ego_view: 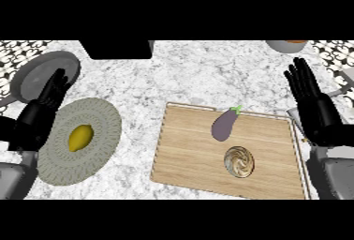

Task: Pick the cupcake from the tray and place it in the tiered shelf

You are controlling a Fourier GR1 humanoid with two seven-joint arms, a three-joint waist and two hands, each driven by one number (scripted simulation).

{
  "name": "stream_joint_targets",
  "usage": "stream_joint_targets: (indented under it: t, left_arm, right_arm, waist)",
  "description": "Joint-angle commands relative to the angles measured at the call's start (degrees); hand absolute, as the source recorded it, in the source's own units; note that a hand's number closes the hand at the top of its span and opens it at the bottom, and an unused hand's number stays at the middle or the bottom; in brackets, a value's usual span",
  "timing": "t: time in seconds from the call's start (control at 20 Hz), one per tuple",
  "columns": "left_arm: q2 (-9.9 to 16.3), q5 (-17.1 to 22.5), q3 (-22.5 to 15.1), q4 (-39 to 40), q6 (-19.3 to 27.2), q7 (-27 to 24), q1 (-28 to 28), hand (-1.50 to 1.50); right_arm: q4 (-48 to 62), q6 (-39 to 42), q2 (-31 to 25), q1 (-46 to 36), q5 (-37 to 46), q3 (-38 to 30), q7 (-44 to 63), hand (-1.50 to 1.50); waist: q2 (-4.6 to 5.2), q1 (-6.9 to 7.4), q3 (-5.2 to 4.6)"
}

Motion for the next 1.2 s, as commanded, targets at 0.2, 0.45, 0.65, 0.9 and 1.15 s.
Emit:
stream_joint_targets:
  t: [0.2, 0.45, 0.65, 0.9, 1.15]
  left_arm:
    - [-3.4, 5.0, 0.7, 5.8, 0.8, 8.9, 7.5, 0.0]
    - [-8.9, 5.6, -3.4, 6.1, 2.6, 14.8, 7.2, 0.0]
    - [-9.5, 5.7, -3.0, 4.7, 2.7, 15.7, 9.2, 0.0]
    - [-7.4, 7.4, -0.2, 4.8, 0.8, 17.4, 8.4, 0.0]
    - [-9.9, 5.0, -1.2, 6.4, 2.1, 15.3, 8.5, 0.0]
  right_arm:
    - [-1.1, 12.2, -13.3, -3.9, 0.6, -1.5, -1.0, 1.5]
    - [13.0, 13.7, -21.1, -3.1, 8.7, -1.5, 5.3, 1.5]
    - [17.7, 23.8, -24.4, -2.7, 5.9, -2.8, -5.6, -1.5]
    - [12.5, 35.5, -28.6, -2.3, 4.3, 0.3, -5.9, -1.5]
    - [2.3, 42.1, -31.1, -3.6, -0.5, 1.6, 5.7, -1.5]
  waist:
    - [3.42, 0.11, -1.45]
    - [3.86, 0.49, -1.34]
    - [3.48, 0.19, -1.32]
    - [3.22, -0.52, -1.4]
    - [3.01, -1.23, -1.51]
